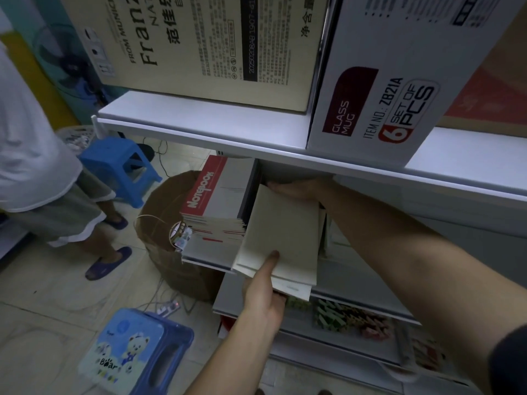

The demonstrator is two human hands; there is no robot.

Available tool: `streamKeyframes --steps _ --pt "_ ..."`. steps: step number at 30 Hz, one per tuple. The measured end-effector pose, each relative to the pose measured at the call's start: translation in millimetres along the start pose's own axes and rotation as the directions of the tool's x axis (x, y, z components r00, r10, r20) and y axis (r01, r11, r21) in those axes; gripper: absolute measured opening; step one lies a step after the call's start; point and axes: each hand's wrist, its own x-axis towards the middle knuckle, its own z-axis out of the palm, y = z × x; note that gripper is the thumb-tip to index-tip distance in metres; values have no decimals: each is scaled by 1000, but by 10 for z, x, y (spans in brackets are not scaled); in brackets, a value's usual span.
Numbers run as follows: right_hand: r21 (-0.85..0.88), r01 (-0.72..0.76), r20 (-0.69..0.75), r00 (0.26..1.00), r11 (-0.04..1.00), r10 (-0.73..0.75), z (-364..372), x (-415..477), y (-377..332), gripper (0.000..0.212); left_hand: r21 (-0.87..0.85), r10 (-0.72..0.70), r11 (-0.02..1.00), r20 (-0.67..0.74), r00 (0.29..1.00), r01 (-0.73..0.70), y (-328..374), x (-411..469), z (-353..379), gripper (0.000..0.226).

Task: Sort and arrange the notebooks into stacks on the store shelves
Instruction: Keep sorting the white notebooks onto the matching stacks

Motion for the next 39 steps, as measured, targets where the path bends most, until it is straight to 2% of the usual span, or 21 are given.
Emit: streamKeyframes --steps 2,5,8,13,17,20,23,26,30,33,34,39 --pt "-35 15 16 1000 999 -14 49 18 28 105 -2 12 1000 7 1000 -12 -7 -57 -60 41" --pt "-113 5 -34 999 994 -9 88 82 56 112 -43 9 999 44 999 -7 -2 -136 -112 43" --pt "-128 37 -15 999 991 -39 113 58 26 112 -78 24 997 17 1000 -23 -24 -198 -137 42" --pt "-90 102 36 994 991 -99 173 -62 -4 77 -71 71 995 -61 996 -76 -78 -226 -128 47" --pt "-43 166 -7 986 985 -166 267 -55 23 66 -93 115 988 -67 991 -121 -112 -202 -199 87" --pt "-40 228 17 974 973 -228 339 -22 10 62 -144 124 981 -27 992 -126 -88 -195 -211 84" --pt "-64 220 21 975 973 -219 390 46 15 70 -191 103 976 -10 995 -103 -121 -190 -203 86" --pt "-84 200 -30 979 976 -203 425 229 115 92 -199 93 975 -41 995 -100 -163 -180 -196 83" --pt "-116 173 -53 982 978 -180 456 691 367 94 -139 100 984 -77 992 -110 -242 -170 -315 71" --pt "-61 58 -106 992 996 -64 598 716 421 127 -114 71 991 -26 997 -73 -299 -241 -478 65" --pt "-70 29 -108 993 997 -36 625 500 339 129 -116 63 991 -11 998 -64 -305 -250 -516 62" --pt "-136 21 -175 984 990 -45 641 -203 89 103 -149 80 986 37 996 -73 -330 -263 -598 56"
